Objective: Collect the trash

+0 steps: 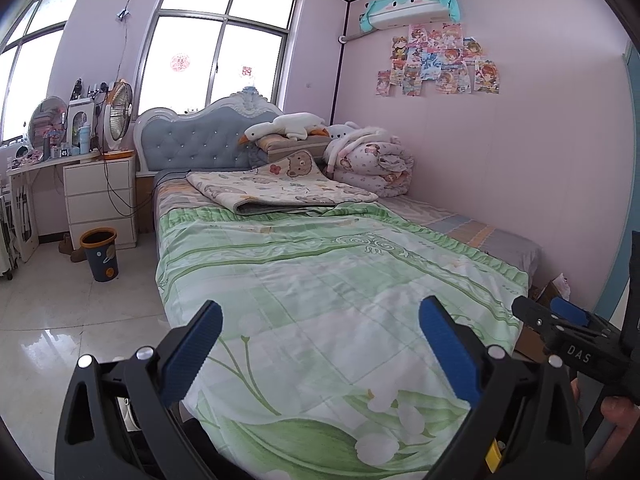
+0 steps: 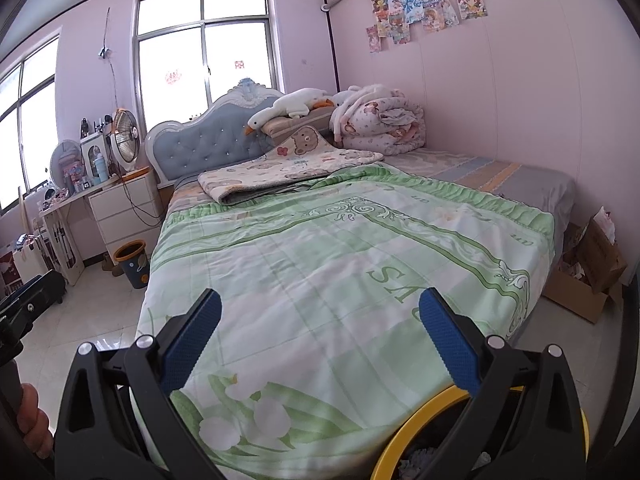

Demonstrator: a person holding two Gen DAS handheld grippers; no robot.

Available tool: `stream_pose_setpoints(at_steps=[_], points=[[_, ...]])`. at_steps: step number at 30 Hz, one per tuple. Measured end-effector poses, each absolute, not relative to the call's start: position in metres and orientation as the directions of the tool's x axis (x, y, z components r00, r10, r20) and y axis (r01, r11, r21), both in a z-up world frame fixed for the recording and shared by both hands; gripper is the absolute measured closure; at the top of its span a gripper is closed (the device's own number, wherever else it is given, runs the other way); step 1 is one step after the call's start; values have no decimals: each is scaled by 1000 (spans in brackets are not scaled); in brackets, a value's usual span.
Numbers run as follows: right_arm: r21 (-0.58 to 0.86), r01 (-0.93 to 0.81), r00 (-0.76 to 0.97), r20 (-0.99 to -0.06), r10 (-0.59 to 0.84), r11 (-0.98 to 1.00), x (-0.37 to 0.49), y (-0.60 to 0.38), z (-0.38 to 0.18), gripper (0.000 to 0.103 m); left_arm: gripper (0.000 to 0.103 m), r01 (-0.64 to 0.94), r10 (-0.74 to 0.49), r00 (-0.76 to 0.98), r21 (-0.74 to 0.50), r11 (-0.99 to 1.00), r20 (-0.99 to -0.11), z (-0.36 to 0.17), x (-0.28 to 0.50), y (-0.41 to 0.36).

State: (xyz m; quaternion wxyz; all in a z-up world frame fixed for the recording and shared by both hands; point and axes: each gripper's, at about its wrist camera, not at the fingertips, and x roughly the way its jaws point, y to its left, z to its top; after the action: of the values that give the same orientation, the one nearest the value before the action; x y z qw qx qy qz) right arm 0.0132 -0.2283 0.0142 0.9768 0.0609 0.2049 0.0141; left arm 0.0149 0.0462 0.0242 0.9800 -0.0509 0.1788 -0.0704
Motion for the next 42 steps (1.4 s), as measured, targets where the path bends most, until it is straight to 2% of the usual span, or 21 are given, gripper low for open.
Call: stream_pose_setpoints(at_steps=[42], points=[[146, 15, 908, -416, 48, 989, 16, -239, 6, 8, 8, 143, -175, 923, -117, 983, -343, 23, 14, 43]])
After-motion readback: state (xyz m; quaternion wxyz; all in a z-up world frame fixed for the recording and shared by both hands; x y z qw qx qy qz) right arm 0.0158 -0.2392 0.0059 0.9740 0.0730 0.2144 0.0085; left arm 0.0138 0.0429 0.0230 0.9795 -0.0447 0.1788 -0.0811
